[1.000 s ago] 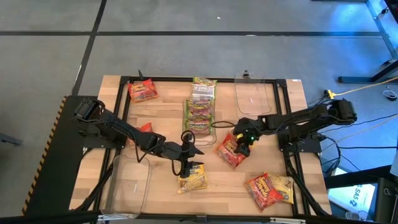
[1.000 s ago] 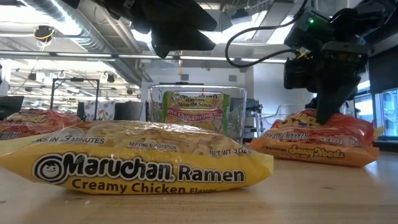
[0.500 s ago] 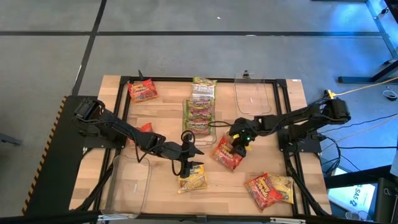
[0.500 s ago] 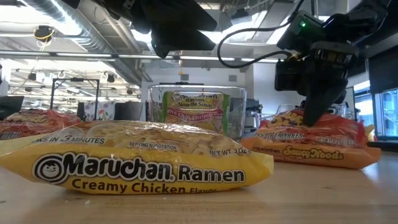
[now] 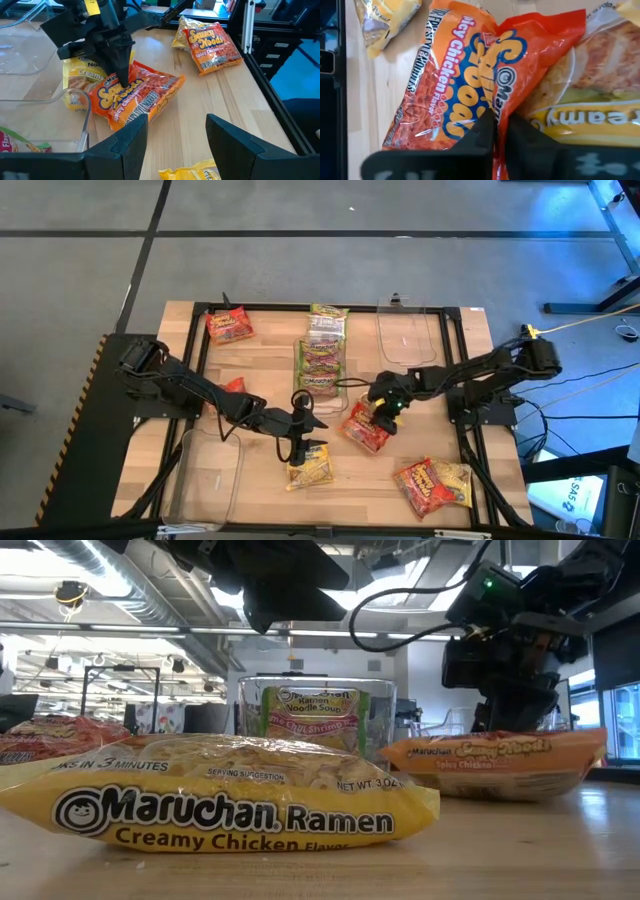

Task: Sort Maruchan noodles
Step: Put the orange noodle pack into the top right transparent bin

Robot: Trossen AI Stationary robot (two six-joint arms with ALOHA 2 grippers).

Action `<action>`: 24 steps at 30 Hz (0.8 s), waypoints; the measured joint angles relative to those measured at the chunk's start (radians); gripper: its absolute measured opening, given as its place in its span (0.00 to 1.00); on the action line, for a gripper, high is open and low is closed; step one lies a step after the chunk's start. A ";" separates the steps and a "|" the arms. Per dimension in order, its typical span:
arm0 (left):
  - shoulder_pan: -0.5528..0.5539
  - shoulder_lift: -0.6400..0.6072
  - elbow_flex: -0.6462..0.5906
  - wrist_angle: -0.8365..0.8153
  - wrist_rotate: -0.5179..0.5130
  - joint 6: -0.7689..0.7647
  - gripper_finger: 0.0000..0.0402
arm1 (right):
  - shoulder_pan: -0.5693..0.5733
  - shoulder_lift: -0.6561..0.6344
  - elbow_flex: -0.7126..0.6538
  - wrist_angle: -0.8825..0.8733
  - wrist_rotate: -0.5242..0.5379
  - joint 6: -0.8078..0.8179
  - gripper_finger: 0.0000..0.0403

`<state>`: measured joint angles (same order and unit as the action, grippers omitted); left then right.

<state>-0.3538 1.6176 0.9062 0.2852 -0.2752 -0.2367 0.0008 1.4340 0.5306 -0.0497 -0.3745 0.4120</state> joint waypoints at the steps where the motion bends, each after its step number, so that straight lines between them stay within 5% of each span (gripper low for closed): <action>1: 0.000 0.000 0.000 0.000 0.000 0.000 0.48 | 0.000 -0.007 0.003 -0.006 0.007 -0.008 0.04; 16: -0.001 0.000 0.001 0.030 0.005 -0.014 0.48 | 0.166 -0.183 0.109 -0.214 0.277 -0.153 0.01; 24: -0.029 0.024 0.021 0.088 -0.064 -0.068 0.48 | 0.169 -0.201 0.137 -0.219 0.292 -0.045 0.17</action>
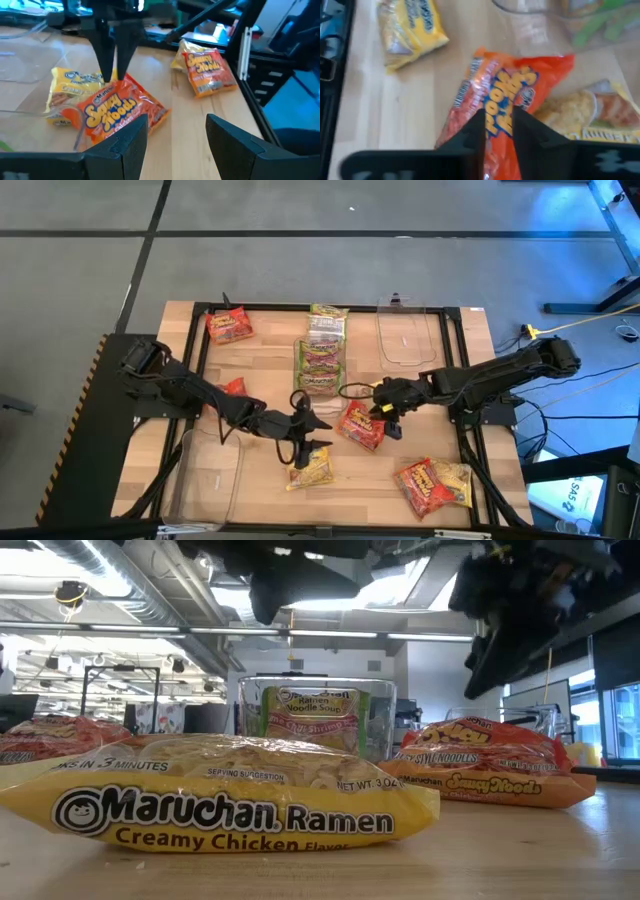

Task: Sort Maruchan noodles
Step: Put the orange noodle pack into the top right transparent bin

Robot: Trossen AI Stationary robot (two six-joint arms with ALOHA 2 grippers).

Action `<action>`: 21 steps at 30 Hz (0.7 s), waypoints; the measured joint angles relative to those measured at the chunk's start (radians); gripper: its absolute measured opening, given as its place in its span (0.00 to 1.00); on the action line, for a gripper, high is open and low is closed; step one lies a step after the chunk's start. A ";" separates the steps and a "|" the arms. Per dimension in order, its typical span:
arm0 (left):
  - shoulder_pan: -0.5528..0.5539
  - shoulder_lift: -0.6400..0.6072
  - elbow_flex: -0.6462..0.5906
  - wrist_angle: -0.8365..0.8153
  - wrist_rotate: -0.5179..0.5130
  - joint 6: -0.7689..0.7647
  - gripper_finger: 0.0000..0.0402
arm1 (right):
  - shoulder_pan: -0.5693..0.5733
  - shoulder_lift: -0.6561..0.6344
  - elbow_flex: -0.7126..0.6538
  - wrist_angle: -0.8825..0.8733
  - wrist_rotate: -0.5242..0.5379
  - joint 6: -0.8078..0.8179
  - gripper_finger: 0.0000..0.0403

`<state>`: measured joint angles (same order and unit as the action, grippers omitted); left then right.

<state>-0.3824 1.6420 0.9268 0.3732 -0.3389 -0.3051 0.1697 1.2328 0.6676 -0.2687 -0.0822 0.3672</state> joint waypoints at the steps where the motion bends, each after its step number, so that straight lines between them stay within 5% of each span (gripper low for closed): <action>1: -0.008 0.011 0.010 -0.008 -0.014 -0.001 0.48 | 0.000 -0.010 0.006 -0.021 0.000 -0.007 0.21; 11: -0.039 0.208 0.235 -0.086 -0.083 -0.035 0.48 | 0.017 -0.034 0.018 -0.126 0.029 -0.054 0.59; 21: -0.082 0.408 0.548 -0.317 -0.255 -0.165 0.48 | 0.148 -0.064 0.018 -0.171 0.092 -0.083 0.70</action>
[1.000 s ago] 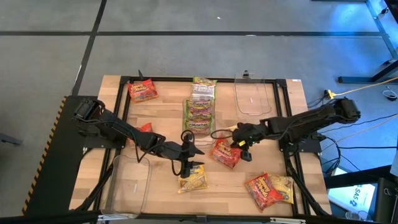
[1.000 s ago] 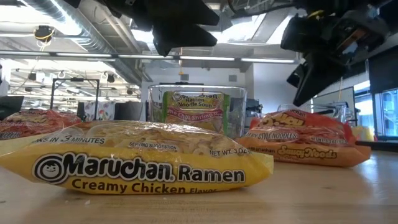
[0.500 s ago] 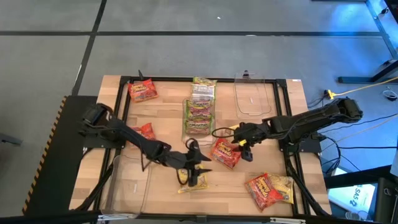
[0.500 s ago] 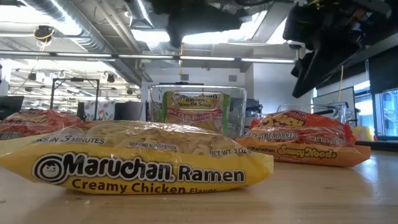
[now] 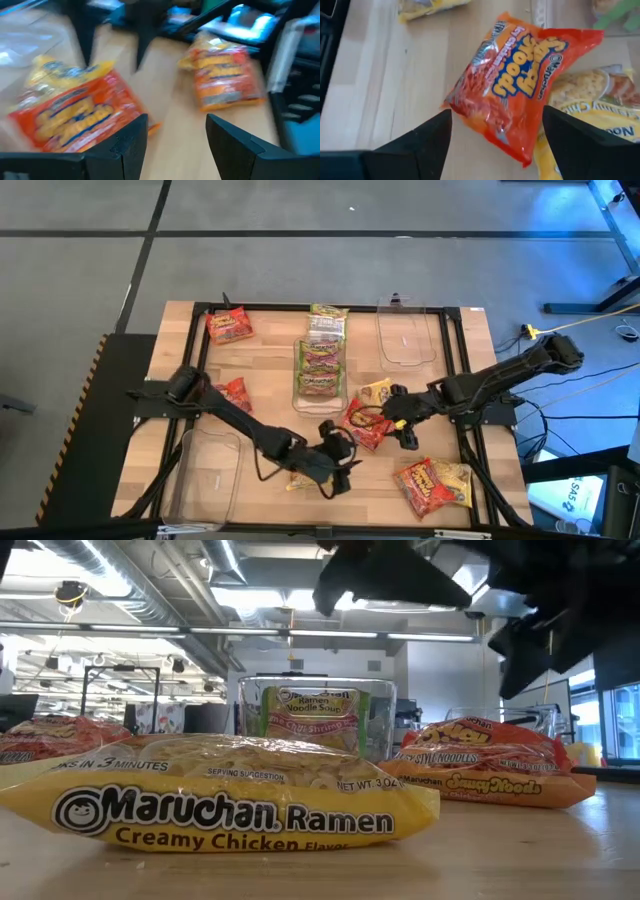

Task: Sort Maruchan noodles
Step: Put the orange noodle pack into the top right transparent bin

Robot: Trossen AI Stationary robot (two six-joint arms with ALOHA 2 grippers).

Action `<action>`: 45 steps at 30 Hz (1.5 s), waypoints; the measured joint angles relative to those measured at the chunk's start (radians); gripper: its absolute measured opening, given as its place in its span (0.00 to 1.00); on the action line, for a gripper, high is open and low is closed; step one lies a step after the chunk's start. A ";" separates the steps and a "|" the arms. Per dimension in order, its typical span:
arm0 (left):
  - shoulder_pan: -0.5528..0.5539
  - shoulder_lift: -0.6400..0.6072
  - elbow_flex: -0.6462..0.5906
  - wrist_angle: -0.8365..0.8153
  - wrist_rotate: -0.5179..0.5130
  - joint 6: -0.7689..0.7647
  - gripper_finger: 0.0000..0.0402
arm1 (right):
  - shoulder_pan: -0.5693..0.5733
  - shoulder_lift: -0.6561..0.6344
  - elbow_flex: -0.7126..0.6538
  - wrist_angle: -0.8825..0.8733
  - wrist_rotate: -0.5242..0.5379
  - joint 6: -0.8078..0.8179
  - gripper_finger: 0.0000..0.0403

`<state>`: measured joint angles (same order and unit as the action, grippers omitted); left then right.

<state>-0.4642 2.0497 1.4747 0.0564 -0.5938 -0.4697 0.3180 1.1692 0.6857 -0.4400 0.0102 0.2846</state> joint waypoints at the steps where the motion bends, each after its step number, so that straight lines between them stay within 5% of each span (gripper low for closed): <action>1: -0.001 0.024 0.027 0.004 -0.008 -0.013 0.48 | 0.015 -0.003 0.000 0.002 0.010 0.001 0.70; 14: 0.006 0.177 0.148 0.020 -0.173 -0.137 0.48 | 0.108 -0.023 -0.043 -0.072 0.206 0.029 0.64; 23: 0.024 0.235 0.148 0.091 -0.168 -0.150 0.47 | 0.108 -0.028 -0.110 -0.074 0.272 0.191 0.61; 37: 0.037 0.238 0.148 -0.016 -0.090 -0.097 0.47 | 0.107 0.036 -0.212 0.287 0.349 0.122 0.60; 40: 0.029 0.238 0.148 -0.024 -0.088 -0.097 0.47 | 0.107 0.077 -0.215 0.333 0.296 0.115 0.60; 45: 0.021 0.238 0.148 -0.032 -0.051 -0.097 0.47 | 0.114 0.119 -0.216 0.397 0.046 0.150 0.60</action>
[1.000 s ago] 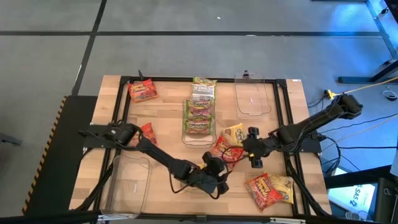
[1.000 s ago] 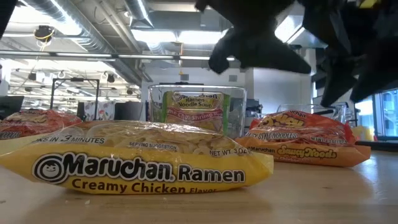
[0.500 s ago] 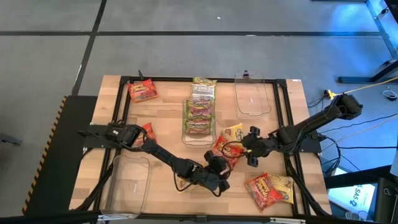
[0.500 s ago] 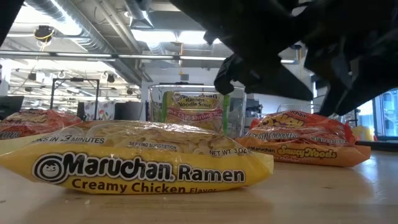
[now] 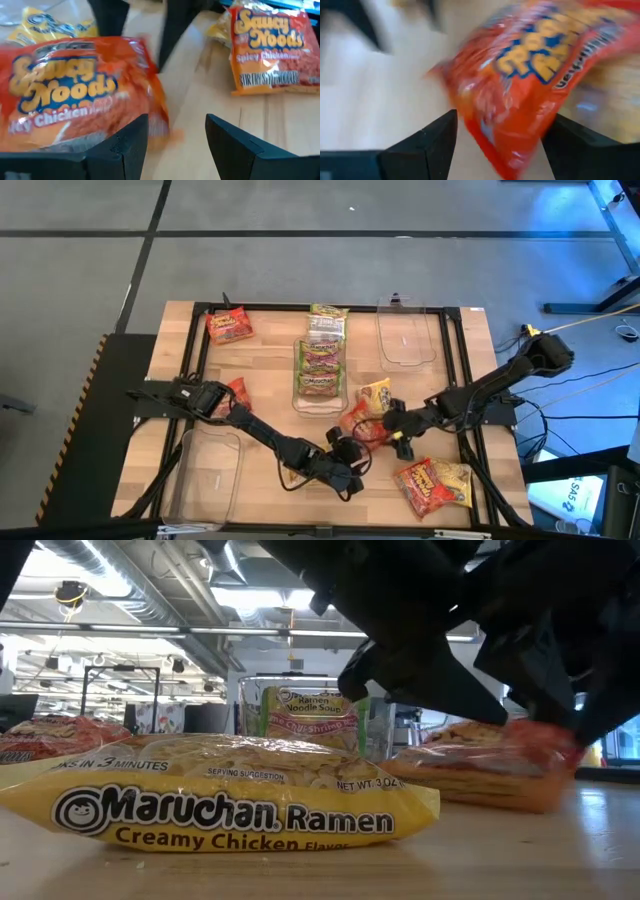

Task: Sort Maruchan noodles
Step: Put the orange noodle pack into the top right transparent bin

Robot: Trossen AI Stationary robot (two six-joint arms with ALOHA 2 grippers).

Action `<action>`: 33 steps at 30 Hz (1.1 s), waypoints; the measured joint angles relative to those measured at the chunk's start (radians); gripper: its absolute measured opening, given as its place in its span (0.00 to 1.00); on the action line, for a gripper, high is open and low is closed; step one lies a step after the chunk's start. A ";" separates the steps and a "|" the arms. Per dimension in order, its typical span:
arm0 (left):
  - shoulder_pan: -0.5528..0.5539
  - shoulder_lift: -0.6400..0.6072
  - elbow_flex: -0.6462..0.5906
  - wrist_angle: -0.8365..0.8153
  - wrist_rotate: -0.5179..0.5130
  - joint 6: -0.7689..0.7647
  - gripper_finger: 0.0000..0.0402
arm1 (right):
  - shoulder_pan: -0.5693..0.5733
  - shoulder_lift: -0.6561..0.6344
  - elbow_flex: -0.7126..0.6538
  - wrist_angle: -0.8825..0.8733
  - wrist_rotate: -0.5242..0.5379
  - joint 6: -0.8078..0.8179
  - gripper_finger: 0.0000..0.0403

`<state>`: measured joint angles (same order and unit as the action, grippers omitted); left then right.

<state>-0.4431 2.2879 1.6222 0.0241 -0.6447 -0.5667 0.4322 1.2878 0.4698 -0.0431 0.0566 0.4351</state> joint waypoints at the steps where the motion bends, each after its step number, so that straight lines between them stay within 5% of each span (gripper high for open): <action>1: -0.001 0.000 0.000 -0.007 0.009 -0.001 0.47 | 0.008 0.004 0.000 0.034 -0.040 0.008 0.60; 8: -0.004 0.000 0.000 -0.054 0.016 -0.031 0.47 | 0.028 0.004 0.028 0.104 -0.181 -0.021 0.60; 18: -0.002 -0.041 -0.001 -0.111 0.093 -0.059 0.47 | 0.026 0.004 0.082 -0.149 -0.049 0.110 0.60; 24: -0.012 -0.101 0.000 -0.248 0.203 -0.058 0.47 | 0.061 -0.040 0.077 -0.143 0.055 0.214 0.60; 33: -0.013 -0.083 -0.019 -0.307 0.169 -0.007 0.47 | 0.124 -0.151 -0.040 -0.046 0.197 0.477 0.60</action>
<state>-0.4557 2.2050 1.6031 -0.2832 -0.4755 -0.5735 0.5564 1.1366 0.4300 -0.0888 0.2536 0.9125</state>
